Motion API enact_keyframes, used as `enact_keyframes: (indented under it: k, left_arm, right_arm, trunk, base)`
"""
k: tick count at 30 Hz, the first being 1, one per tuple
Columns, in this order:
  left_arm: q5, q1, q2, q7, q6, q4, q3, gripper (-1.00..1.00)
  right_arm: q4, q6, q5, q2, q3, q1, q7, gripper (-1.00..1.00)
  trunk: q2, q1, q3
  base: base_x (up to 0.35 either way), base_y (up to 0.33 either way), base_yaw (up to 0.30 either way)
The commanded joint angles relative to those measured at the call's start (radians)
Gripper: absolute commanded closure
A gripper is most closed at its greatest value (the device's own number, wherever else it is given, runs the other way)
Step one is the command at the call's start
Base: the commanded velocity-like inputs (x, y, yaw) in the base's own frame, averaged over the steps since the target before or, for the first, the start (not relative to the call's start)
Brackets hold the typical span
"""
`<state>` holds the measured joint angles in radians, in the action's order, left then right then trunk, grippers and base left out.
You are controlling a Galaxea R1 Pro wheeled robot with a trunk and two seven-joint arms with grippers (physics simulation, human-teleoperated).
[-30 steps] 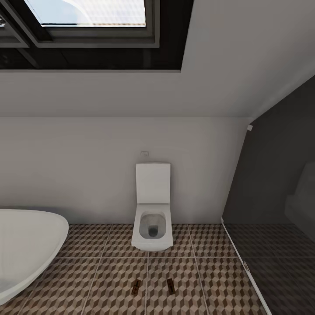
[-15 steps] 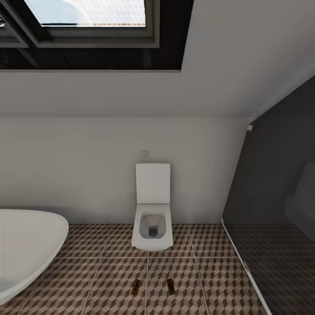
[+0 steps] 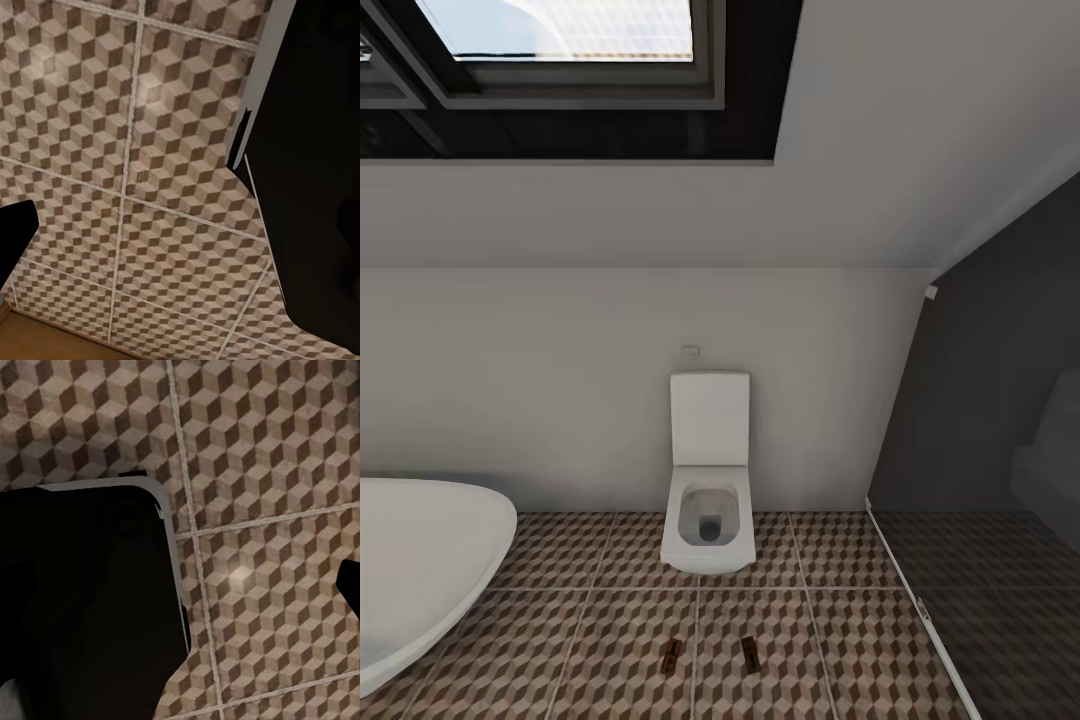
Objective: Take the four mousetraps from the cabinet in the bathroom and place them on the bathroom floor. Make sure all four end up on the same floor surface, and ensure that at least two of them are either under or directly next to the same bathroom sink.
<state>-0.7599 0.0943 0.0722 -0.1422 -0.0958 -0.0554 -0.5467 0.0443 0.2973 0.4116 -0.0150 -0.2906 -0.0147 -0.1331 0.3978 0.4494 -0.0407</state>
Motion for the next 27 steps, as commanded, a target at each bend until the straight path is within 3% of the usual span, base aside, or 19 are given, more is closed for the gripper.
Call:
enact_keyframes:
  k: [1,27]
  left_arm:
    - [-0.007,0.001,0.0,-0.002,-0.004,0.0,-0.008,-1.0]
    - [-0.007,0.001,0.0,-0.002,-0.004,0.0,-0.008,-1.0]
  right_arm:
    - [0.0,0.002,0.007,0.0,-0.009,-0.001,-0.003,-1.0]
    - [0.0,0.002,0.007,0.0,-0.009,-0.001,-0.003,-1.0]
  trunk:
    - [0.002,0.001,-0.002]
    - [0.002,0.001,-0.002]
  base:
    - [0.0,0.0,0.0]
    - [0.0,0.0,0.0]
